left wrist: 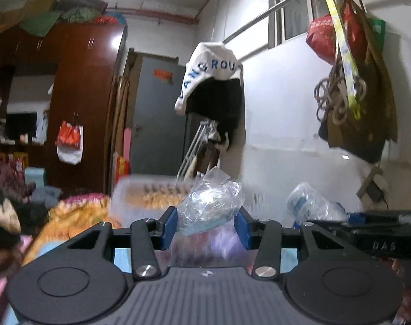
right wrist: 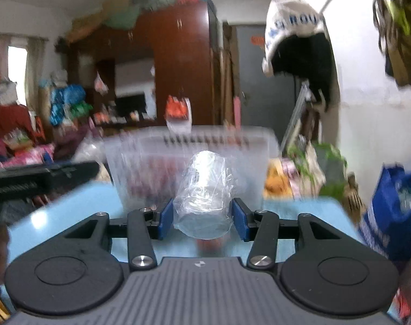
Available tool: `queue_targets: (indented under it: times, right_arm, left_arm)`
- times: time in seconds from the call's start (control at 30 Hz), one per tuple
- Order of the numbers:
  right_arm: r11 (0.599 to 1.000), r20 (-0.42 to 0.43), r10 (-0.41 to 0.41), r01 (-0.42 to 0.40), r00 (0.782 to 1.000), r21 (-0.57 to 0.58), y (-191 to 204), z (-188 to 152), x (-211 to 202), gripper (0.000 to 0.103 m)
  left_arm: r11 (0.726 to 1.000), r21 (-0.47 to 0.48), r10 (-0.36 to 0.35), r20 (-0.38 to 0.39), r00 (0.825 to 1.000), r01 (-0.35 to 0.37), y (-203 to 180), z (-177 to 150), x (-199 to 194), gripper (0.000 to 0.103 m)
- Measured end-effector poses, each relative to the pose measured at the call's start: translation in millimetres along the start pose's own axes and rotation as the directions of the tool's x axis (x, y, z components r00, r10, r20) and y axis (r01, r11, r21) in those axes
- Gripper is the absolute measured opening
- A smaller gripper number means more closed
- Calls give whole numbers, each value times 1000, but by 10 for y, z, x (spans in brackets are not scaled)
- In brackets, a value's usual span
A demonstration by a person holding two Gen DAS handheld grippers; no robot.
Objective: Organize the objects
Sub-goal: 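Grasp a clear bag with the left gripper while the right grasps the white wrapped roll, then drop both held items into the white basket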
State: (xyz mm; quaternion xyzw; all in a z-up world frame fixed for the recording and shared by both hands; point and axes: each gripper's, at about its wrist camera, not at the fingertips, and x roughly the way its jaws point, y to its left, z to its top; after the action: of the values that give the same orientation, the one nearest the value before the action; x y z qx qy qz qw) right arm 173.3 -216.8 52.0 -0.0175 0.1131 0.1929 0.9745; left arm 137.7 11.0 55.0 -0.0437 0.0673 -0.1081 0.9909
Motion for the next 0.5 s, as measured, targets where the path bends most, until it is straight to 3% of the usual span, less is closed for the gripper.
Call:
queue_targets:
  times: [0.13, 0.3, 0.33, 0.37, 0.4, 0.5]
  right_arm:
    - [997, -32, -41, 39, 999, -66, -18, 618, 358, 50]
    - [995, -97, -19, 9, 995, -99, -43, 804, 864, 53]
    - [994, -97, -13, 2, 995, -105, -36, 781, 931, 59]
    - [994, -106, -17, 4, 994, -113, -10, 734, 976, 82]
    - [993, -108, -25, 12, 994, -120, -2, 709, 1030, 94]
    - [995, -104, -22, 11, 994, -104, -28, 637, 880, 94]
  left_arm:
    - [999, -22, 22, -67, 997, -24, 46, 559, 485, 50]
    - [995, -56, 78, -166, 983, -88, 226, 668, 1071, 54]
    - [994, -48, 90, -182, 979, -101, 252, 632, 1161, 58]
    - [991, -51, 109, -209, 972, -122, 292, 591, 1243, 68]
    - [989, -52, 123, -237, 964, -139, 325, 553, 1301, 69]
    - [994, -42, 90, -215, 972, -102, 340, 486, 1166, 69]
